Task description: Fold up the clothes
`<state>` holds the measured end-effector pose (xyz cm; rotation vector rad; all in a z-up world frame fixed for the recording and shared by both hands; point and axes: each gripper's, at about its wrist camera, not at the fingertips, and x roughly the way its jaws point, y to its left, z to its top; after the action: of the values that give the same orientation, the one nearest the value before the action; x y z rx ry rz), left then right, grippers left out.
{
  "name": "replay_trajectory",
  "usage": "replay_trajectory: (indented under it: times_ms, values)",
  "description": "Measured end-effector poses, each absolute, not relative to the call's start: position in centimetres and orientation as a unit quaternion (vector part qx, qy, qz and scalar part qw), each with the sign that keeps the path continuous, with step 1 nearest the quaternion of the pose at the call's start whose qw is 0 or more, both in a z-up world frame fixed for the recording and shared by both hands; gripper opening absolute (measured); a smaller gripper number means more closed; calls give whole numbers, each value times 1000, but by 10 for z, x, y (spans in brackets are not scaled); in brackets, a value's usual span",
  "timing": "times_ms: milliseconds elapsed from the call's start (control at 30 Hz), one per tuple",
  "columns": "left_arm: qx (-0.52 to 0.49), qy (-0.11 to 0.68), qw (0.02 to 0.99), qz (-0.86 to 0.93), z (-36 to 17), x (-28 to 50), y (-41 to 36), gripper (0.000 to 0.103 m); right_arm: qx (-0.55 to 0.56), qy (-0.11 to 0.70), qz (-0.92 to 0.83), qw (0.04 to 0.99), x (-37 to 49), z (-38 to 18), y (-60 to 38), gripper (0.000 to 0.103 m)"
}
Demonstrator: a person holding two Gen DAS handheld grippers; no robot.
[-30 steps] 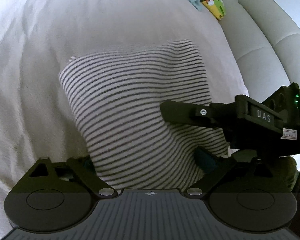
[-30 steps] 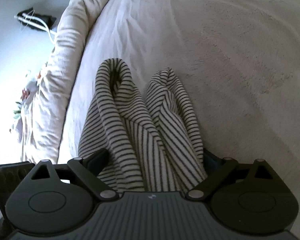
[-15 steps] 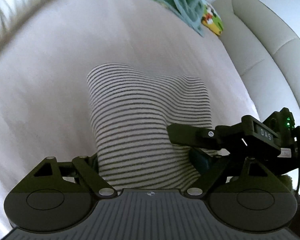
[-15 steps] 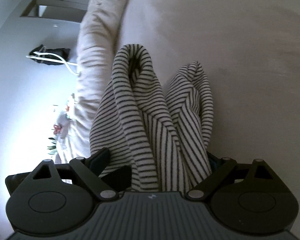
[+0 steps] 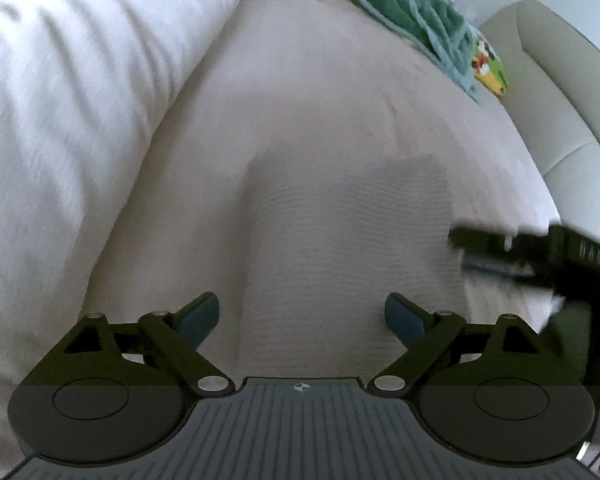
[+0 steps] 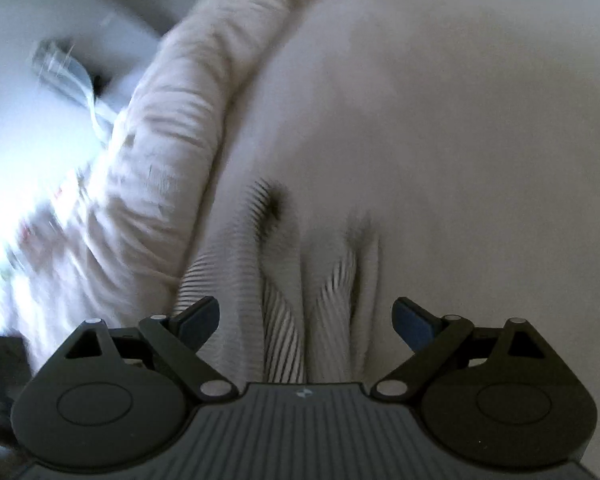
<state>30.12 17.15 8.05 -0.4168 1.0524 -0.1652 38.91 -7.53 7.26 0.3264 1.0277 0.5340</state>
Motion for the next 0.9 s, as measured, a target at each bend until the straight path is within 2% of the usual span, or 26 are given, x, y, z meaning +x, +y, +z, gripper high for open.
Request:
replay_trajectory:
  times_ms: [100, 167, 233, 333, 433, 500, 600, 667, 733, 867, 900]
  values:
    - [-216, 507, 831, -80, 69, 289, 173, 94, -10, 452, 234, 861, 388, 79, -42, 95]
    - [-223, 506, 829, -86, 66, 296, 167, 94, -84, 450, 218, 862, 384, 62, -30, 96]
    - [-219, 500, 834, -86, 68, 301, 157, 94, -107, 448, 206, 863, 385, 52, -22, 101]
    - [-217, 503, 831, -90, 69, 297, 157, 94, -84, 459, 200, 862, 390, 59, -32, 102]
    - [-191, 515, 830, -94, 61, 309, 144, 94, -42, 449, 212, 867, 388, 80, -36, 88]
    - [-186, 513, 833, -93, 62, 306, 144, 95, -23, 436, 227, 871, 387, 88, -35, 65]
    - [-187, 511, 834, -89, 66, 303, 145, 93, 12, 440, 255, 861, 392, 89, -36, 54]
    - [-192, 505, 836, -97, 73, 302, 144, 89, 36, 456, 262, 850, 402, 84, -33, 49]
    - [-196, 494, 840, -113, 82, 302, 142, 89, 55, 449, 273, 849, 404, 87, -32, 49]
    - [-169, 488, 847, -126, 83, 310, 124, 91, -14, 442, 248, 862, 404, 79, -28, 49]
    - [-160, 492, 847, -122, 81, 312, 120, 91, -35, 447, 238, 862, 407, 73, -27, 52]
